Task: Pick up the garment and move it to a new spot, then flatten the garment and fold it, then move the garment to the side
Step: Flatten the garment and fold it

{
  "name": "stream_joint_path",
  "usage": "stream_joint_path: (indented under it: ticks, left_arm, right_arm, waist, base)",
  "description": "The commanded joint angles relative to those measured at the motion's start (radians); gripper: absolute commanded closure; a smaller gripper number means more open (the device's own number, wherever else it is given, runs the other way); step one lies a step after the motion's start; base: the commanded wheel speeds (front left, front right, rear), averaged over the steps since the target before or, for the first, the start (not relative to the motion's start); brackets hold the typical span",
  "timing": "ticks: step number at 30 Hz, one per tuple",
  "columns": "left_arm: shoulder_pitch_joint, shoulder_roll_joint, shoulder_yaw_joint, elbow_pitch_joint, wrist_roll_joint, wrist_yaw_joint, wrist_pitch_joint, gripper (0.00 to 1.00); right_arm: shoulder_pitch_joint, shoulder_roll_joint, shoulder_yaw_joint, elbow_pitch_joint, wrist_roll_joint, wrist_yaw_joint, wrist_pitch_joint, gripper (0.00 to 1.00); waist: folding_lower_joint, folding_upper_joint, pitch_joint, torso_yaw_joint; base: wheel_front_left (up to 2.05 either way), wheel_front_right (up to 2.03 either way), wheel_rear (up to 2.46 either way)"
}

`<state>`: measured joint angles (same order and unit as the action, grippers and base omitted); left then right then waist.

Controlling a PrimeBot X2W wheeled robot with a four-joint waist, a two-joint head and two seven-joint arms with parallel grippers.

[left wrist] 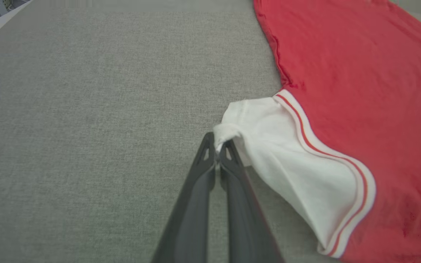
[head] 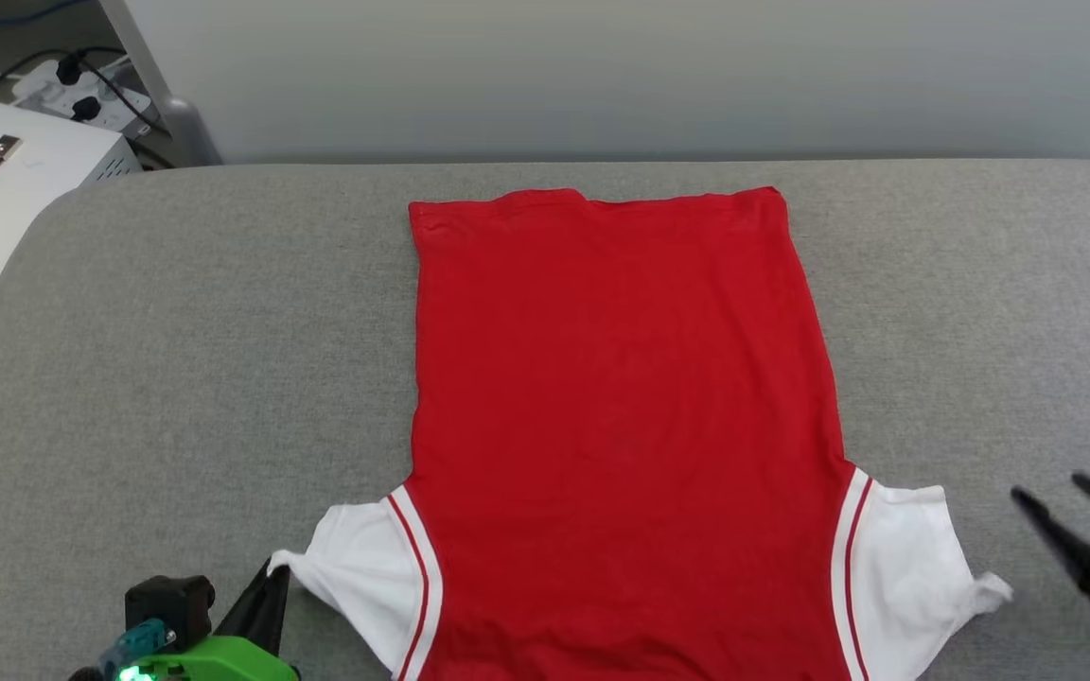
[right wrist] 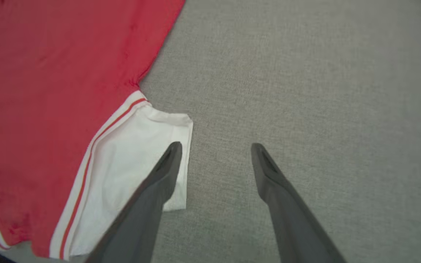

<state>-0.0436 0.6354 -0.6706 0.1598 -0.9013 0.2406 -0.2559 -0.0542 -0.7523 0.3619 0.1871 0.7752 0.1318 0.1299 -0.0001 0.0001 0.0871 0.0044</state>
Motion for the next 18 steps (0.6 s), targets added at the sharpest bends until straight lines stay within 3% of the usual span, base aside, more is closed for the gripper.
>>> stream_joint_path:
  ticks: [1, 8, 12, 18]
  left_arm:
    - [-0.032, 0.001, 0.007, -0.024, 0.02, 0.016, -0.006, 1.0]
    - [-0.11, 0.002, 0.002, -0.132, 0.082, 0.047, -0.001, 1.0]
    - [-0.162, -0.014, -0.011, -0.154, 0.113, 0.04, 0.0, 1.0]
    - [-0.234, -0.056, -0.016, -0.164, 0.151, 0.024, -0.002, 1.0]
  right_arm:
    - [-0.054, -0.006, -0.045, -0.042, -0.019, -0.001, 0.019, 0.0]
    - [-0.326, 0.029, -0.202, -0.161, -0.084, -0.001, 0.205, 0.0]
    - [-0.533, 0.05, -0.201, -0.115, -0.13, -0.001, 0.355, 0.0]
    - [-0.82, 0.092, -0.141, 0.051, -0.165, -0.001, 0.659, 0.0]
  waist:
    - [0.0001, -0.0001, 0.048, 0.029]
    - [0.0001, -0.0001, 0.173, 0.107]
    - [0.0001, -0.0001, 0.246, 0.154]
    - [0.0001, -0.0001, 0.345, 0.218]
  base:
    - [0.0, 0.0, 0.0]
    - [0.0, 0.0, 0.0]
    - [0.0, 0.0, 0.0]
    - [0.0, 0.0, 0.0]
